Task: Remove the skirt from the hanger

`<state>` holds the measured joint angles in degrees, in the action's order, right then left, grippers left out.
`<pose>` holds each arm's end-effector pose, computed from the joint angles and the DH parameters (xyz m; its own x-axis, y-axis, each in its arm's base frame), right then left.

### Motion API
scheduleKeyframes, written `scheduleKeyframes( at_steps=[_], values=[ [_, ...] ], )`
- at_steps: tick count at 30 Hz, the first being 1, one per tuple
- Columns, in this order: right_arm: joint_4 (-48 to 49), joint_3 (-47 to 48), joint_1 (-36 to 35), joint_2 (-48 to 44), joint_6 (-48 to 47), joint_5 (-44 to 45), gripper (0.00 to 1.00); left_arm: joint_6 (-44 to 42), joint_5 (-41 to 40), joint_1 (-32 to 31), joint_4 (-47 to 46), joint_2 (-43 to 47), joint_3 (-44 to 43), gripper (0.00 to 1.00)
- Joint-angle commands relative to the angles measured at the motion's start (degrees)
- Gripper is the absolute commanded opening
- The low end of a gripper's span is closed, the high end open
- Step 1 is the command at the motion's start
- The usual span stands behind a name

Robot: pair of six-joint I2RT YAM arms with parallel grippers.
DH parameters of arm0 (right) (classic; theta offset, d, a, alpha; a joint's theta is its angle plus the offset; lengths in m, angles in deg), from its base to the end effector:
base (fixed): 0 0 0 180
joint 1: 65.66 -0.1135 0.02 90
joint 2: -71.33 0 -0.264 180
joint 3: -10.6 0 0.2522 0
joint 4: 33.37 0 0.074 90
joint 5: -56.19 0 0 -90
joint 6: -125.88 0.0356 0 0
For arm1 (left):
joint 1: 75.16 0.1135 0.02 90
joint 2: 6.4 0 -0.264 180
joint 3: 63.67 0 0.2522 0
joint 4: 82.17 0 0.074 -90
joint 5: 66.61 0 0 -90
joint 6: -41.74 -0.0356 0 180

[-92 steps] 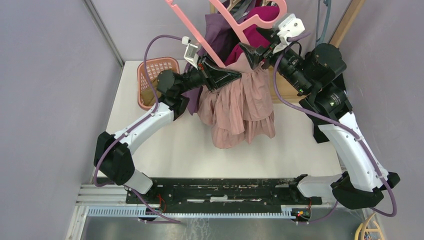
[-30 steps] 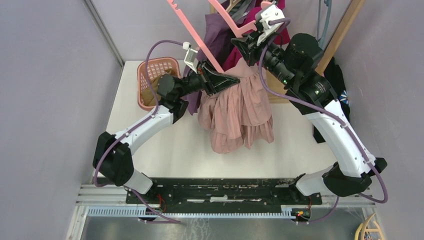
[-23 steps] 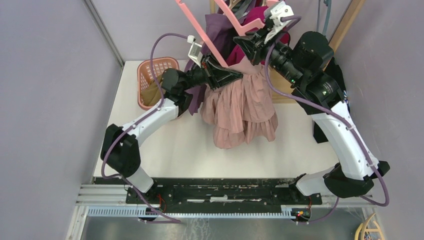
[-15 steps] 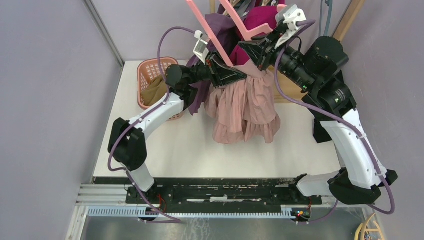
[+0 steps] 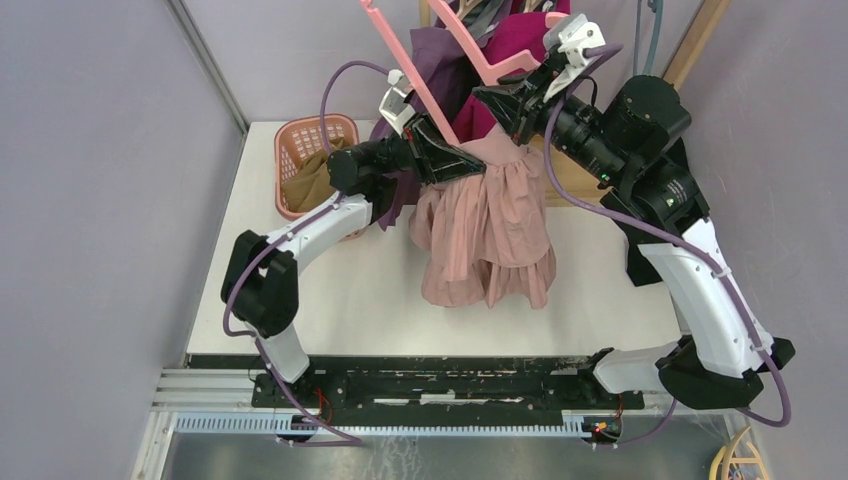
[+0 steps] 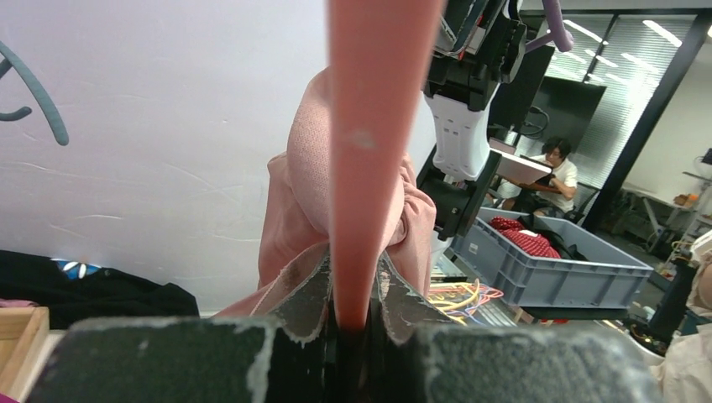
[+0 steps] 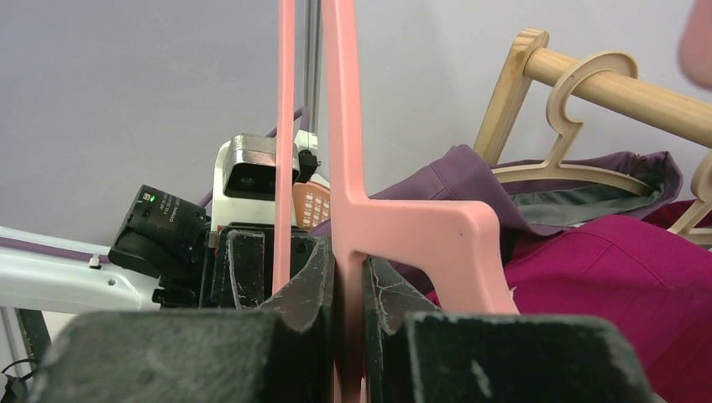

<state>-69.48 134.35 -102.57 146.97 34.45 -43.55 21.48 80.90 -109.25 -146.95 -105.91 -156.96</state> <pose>0.1800 0.1427 0.5797 0.1843 0.1076 -0.9770 -0.7198 0.6916 -0.0596 0.2837 -0.2283 0.4260 -0.3796 -0.3516 -0.8557 0.8933 -0.3800 -0.2401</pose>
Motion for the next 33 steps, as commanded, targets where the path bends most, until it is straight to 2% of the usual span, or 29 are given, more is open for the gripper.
scheduleKeyframes(
  at_steps=[1,5,11,12,13,14,19,33],
  values=[
    [13.9,2.8,0.4,-1.0,-3.3,3.9,0.01,10.5,7.6,0.1,-8.3,-1.7,0.0,0.11],
    [14.0,3.3,0.4,-0.6,-3.9,4.3,0.01,11.5,9.1,0.1,-8.6,-1.7,-0.1,0.23],
    [13.8,3.7,0.4,0.2,-4.6,5.1,0.01,13.0,10.3,0.1,-9.0,-0.8,0.6,0.28],
    [13.9,3.8,0.4,0.2,-4.6,5.1,0.01,13.3,10.7,0.1,-8.9,-0.6,0.8,0.25],
    [14.1,3.8,0.4,0.2,-4.6,5.3,0.01,13.3,11.2,0.1,-8.8,-0.3,0.9,0.10],
    [14.1,3.7,0.4,0.3,-4.6,5.5,0.01,13.0,11.6,0.1,-8.5,0.1,1.1,0.04],
    [14.4,3.8,0.4,0.5,-4.6,5.9,0.01,9.7,12.9,0.1,-3.5,1.3,2.5,0.03],
    [18.5,6.2,0.4,3.3,-6.2,9.2,0.01,7.5,15.7,0.1,-1.0,4.1,11.7,0.03]
  ],
)
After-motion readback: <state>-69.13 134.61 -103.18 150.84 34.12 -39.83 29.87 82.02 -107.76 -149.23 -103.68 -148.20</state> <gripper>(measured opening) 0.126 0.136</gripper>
